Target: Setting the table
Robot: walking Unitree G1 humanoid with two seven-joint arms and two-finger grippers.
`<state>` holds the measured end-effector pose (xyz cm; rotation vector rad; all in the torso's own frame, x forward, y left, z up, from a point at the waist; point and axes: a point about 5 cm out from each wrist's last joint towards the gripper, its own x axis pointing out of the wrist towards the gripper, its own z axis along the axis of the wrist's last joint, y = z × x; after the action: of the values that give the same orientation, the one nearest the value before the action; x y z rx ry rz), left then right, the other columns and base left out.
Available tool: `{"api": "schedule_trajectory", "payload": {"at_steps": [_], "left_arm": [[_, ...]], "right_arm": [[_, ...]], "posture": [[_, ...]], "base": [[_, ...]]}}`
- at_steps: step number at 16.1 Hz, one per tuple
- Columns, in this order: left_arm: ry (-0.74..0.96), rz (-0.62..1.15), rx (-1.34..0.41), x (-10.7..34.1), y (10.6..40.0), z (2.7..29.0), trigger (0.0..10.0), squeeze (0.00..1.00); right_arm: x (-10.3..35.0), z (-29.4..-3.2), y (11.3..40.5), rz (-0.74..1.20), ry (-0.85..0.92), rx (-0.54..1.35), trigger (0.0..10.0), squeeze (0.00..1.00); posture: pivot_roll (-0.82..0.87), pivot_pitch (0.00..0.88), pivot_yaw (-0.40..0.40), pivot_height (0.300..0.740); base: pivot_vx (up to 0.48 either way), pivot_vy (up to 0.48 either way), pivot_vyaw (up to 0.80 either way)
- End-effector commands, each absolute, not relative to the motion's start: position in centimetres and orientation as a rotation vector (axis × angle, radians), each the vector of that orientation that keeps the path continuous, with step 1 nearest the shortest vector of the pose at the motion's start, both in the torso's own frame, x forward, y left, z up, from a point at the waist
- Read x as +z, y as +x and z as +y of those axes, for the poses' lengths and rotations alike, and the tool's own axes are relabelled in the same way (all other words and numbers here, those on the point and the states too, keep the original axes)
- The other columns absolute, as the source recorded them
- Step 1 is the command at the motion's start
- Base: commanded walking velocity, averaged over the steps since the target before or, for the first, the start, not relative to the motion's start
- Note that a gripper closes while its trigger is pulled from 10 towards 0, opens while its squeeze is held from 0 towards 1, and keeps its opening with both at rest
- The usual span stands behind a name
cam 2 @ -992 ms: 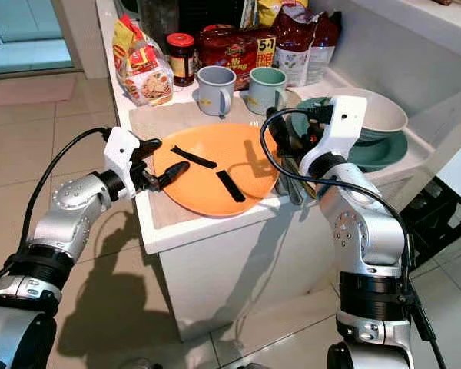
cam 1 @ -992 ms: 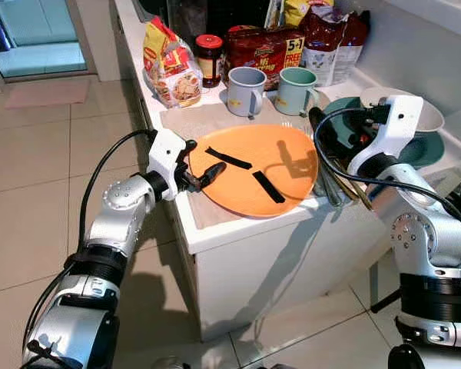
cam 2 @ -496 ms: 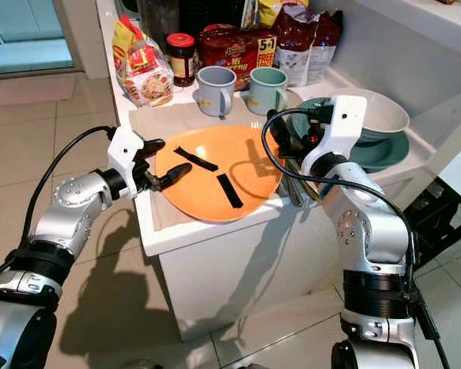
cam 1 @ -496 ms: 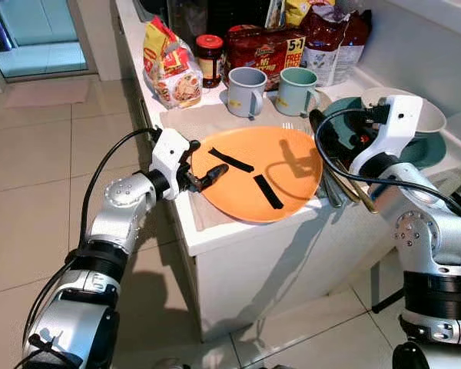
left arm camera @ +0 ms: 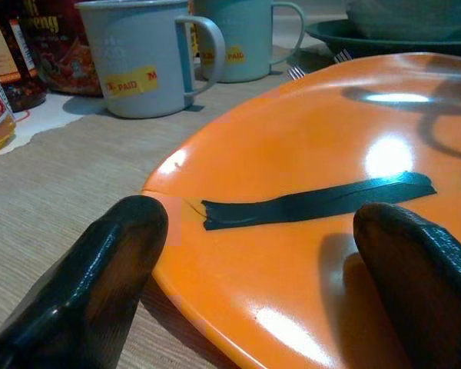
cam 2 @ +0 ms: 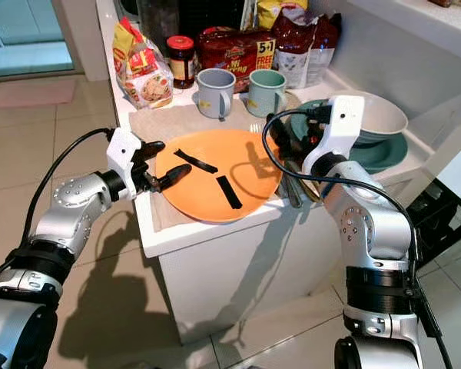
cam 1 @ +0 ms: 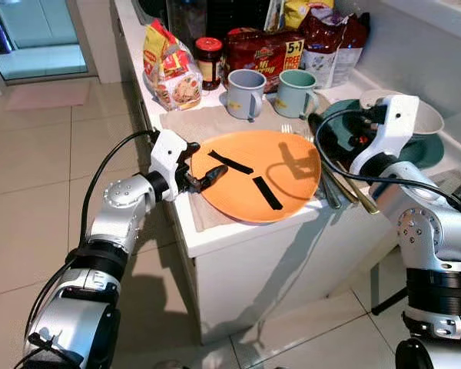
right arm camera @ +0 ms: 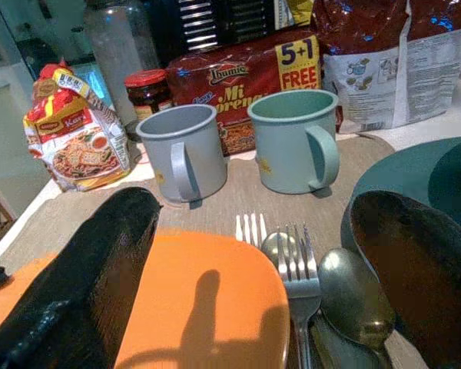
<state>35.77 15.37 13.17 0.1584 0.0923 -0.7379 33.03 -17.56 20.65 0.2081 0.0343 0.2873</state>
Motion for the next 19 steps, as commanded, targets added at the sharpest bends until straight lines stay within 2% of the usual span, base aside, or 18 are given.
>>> {"api": "schedule_trajectory", "payload": {"at_steps": [1, 5, 8, 15, 17, 18, 19], "left_arm": [[0.151, 0.384, -0.750, 7.2, 33.3, 16.3, 10.0, 0.00], [0.190, 0.421, -0.665, 7.0, 33.7, 17.1, 10.0, 0.00], [0.289, 0.423, -0.659, 7.1, 33.9, 17.3, 10.0, 0.00], [0.363, 0.424, -0.663, 7.0, 33.9, 17.4, 10.0, 0.00], [0.352, 0.427, -0.677, 6.9, 33.8, 17.3, 10.0, 0.00], [0.347, 0.432, -0.685, 6.7, 33.7, 17.2, 10.0, 0.00], [0.344, 0.438, -0.693, 6.5, 33.5, 17.1, 10.0, 0.00]], "right_arm": [[20.7, -18.1, 33.4, 0.079, 0.277, 0.258, 10.0, 0.00], [20.3, -18.4, 33.5, 0.109, 0.299, 0.241, 10.0, 0.00], [20.2, -18.2, 33.5, 0.125, 0.263, 0.247, 10.0, 0.00], [20.7, -18.4, 33.6, 0.088, 0.192, 0.220, 10.0, 0.00], [20.4, -18.1, 33.7, 0.114, 0.290, 0.239, 10.0, 0.00], [19.7, -17.9, 33.6, 0.153, 0.347, 0.250, 10.0, 1.00], [19.0, -17.8, 33.5, 0.189, 0.371, 0.249, 10.0, 1.00]], "posture": [[0.05, 0.003, -0.074, 0.740], [0.05, 0.011, -0.078, 0.740], [0.06, 0.018, -0.082, 0.740], [0.06, 0.020, -0.080, 0.740], [0.05, 0.022, -0.076, 0.740], [0.06, 0.022, -0.077, 0.740], [0.06, 0.022, -0.077, 0.740]], "base": [[0.000, 0.000, 0.00], [0.000, 0.000, 0.00], [0.000, 0.000, 0.00], [0.000, 0.000, 0.00], [0.000, 0.000, 0.00], [0.000, 0.000, 0.00], [0.000, 0.000, 0.00]]}}
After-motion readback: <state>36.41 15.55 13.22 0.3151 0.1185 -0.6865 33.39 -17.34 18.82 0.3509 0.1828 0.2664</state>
